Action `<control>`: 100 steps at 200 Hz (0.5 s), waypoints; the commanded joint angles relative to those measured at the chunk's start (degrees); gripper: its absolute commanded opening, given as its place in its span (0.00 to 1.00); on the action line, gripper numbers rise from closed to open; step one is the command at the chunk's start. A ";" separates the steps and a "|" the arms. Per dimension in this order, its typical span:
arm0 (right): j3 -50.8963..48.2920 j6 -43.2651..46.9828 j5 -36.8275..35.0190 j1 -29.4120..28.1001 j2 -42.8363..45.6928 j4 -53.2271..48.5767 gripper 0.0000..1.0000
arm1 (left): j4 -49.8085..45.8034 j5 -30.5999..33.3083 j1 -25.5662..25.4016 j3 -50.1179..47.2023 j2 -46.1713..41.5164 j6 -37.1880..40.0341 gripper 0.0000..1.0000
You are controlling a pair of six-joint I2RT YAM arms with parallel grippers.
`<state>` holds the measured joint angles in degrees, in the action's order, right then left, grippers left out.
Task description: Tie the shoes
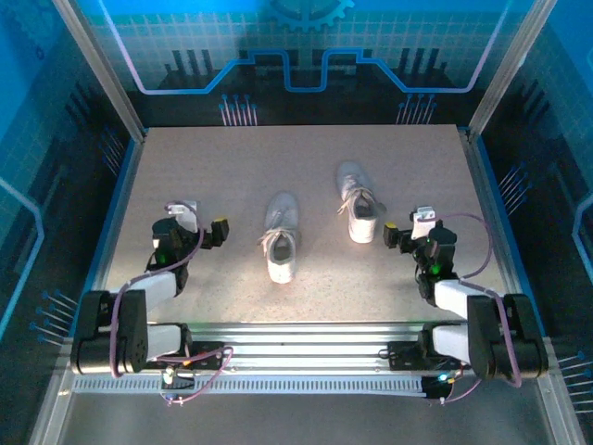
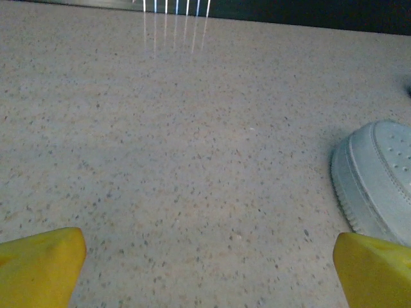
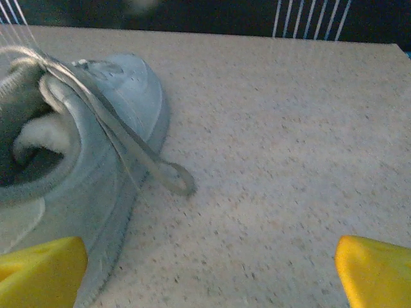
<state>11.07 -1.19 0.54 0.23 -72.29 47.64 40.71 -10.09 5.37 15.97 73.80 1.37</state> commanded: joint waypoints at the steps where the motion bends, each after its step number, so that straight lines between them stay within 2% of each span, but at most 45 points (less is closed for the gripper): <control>1: 1.84 -1.50 2.07 0.60 -6.81 14.16 1.00 | 9.85 0.77 -1.43 2.00 4.63 -1.35 0.99; 29: 4.42 -1.97 1.74 0.50 -17.25 19.71 1.00 | 10.88 2.79 -4.30 5.07 11.83 1.48 1.00; 44: 7.31 -1.79 0.92 0.44 -14.81 9.99 1.00 | 11.40 6.85 -5.28 5.48 13.91 1.04 1.00; 53: 8.98 -1.94 0.94 0.26 -15.87 8.63 1.00 | 13.90 10.16 -5.37 5.59 15.51 0.10 0.99; 60: 9.92 -1.09 1.86 -0.04 -15.57 6.40 1.00 | 10.03 11.32 -5.34 6.61 14.67 -0.80 0.99; 100: 11.06 0.20 0.52 -1.20 -15.73 4.34 1.00 | 11.41 11.67 -5.28 6.27 14.97 -0.80 0.99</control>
<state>21.26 -2.09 1.63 -0.03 -87.99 53.63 49.91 -0.80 0.10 21.08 88.42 1.37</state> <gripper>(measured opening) 0.995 0.995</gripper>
